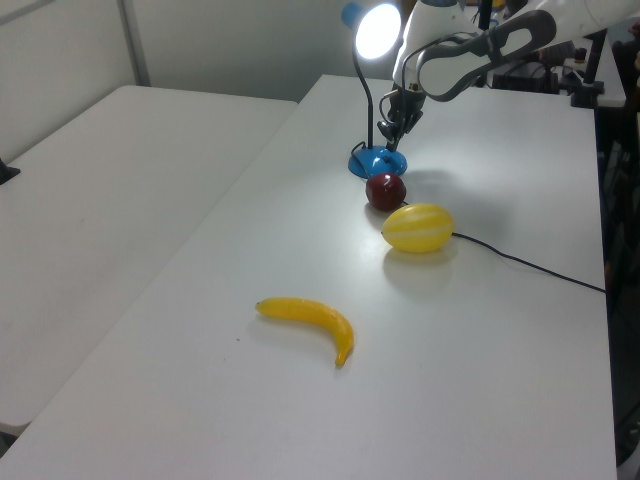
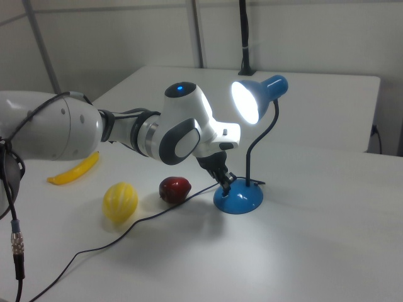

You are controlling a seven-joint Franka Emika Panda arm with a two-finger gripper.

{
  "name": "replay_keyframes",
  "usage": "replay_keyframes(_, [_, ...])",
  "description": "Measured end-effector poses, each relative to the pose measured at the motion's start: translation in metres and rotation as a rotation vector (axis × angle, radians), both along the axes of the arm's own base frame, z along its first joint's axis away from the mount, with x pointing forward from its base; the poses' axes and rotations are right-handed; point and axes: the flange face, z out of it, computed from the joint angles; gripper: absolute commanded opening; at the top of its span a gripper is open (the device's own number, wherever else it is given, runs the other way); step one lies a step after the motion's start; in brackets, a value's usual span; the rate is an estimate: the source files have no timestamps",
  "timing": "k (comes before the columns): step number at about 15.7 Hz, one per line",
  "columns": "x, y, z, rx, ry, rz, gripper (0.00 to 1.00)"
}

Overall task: Turn off lamp
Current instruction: 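Press the switch on the lamp base with the gripper fingertips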

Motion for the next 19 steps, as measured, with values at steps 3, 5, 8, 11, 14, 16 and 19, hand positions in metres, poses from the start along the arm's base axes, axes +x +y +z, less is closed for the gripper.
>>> replay_keyframes(3, [0.001, 0.003, -0.004, 0.002, 0.005, 0.0, 0.0])
replay_keyframes(5, [0.002, 0.006, -0.007, 0.004, 0.004, -0.002, 0.0])
replay_keyframes(8, [0.003, 0.008, -0.012, -0.015, 0.004, 0.001, 0.0])
replay_keyframes(11, [0.004, 0.009, -0.015, -0.026, 0.009, -0.001, 0.0])
replay_keyframes(14, [0.004, 0.01, -0.015, -0.035, 0.012, 0.006, 0.0])
replay_keyframes(16, [0.004, 0.012, -0.015, -0.046, 0.015, 0.015, 0.0])
replay_keyframes(19, [0.004, 0.014, -0.016, -0.062, 0.019, 0.029, 0.0])
